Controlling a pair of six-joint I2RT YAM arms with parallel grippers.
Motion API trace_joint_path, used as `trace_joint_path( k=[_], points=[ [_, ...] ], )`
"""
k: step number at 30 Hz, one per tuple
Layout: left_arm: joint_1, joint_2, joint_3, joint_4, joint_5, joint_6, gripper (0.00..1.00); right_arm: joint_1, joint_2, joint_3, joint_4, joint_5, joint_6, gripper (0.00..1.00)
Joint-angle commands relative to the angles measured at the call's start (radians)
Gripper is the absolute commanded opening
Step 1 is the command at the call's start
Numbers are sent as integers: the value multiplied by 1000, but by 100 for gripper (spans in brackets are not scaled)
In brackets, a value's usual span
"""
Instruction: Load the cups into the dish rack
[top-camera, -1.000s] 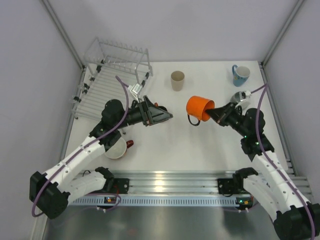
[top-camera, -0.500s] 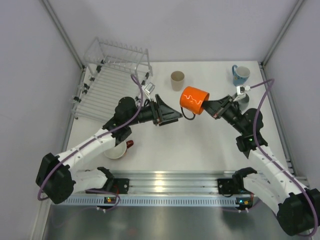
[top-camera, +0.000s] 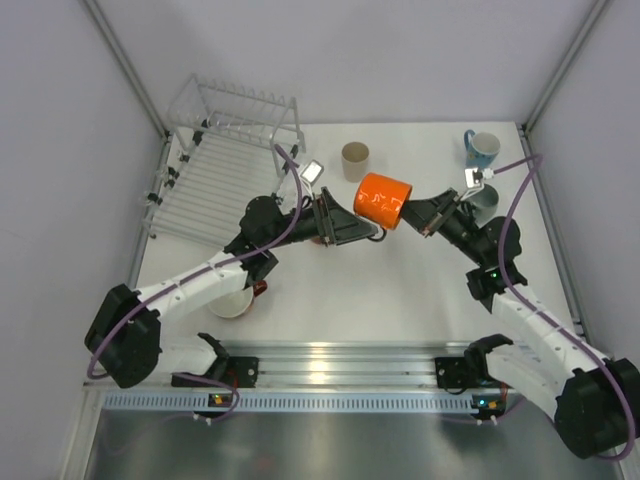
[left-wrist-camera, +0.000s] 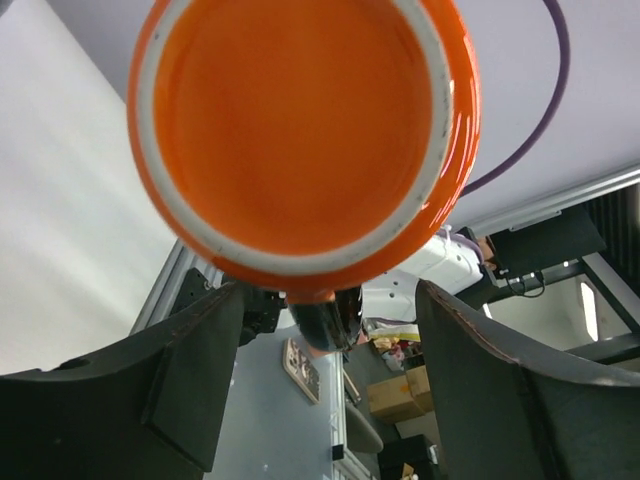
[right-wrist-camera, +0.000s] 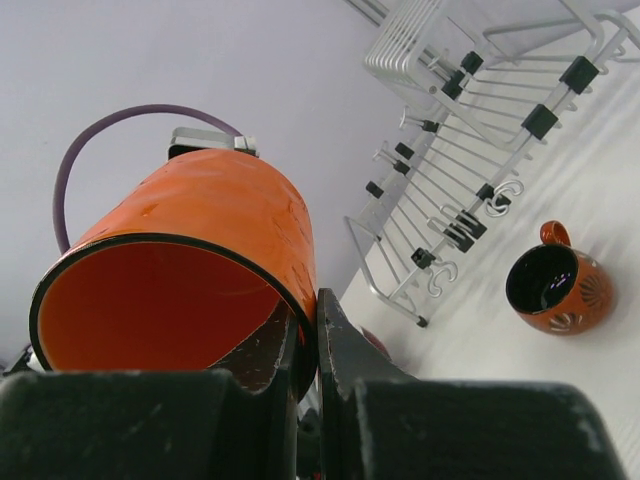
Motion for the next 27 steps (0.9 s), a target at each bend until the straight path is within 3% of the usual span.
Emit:
trace_joint_path(
  k=[1,6,10,11,15,18,21,22,27],
  points=[
    [-5,32,28,186,37,-53,74,24,3,4,189,-19,38,0],
    [-8,40,8,242,25,-92,63,45,-6,-13,174,-19,24,0],
    [-12,31,-11,242,11,-103,45,59,-20,-18,122,-13,-20,0],
    [-12,29,-14,242,8,-112,33,64,-20,-16,117,-11,-26,0],
    [-12,29,-26,242,-12,-132,2,67,-12,-16,115,-14,-37,0],
    [-12,31,-26,244,-32,-136,0,67,6,-8,94,-24,-61,1],
    [-11,43,-15,242,-44,-120,0,68,32,-2,74,-27,-94,16],
    [-6,49,-11,241,-42,-115,0,65,37,2,56,-27,-114,28],
    [21,54,15,163,-67,-57,0,56,35,50,-70,-5,-227,50]
  ],
)
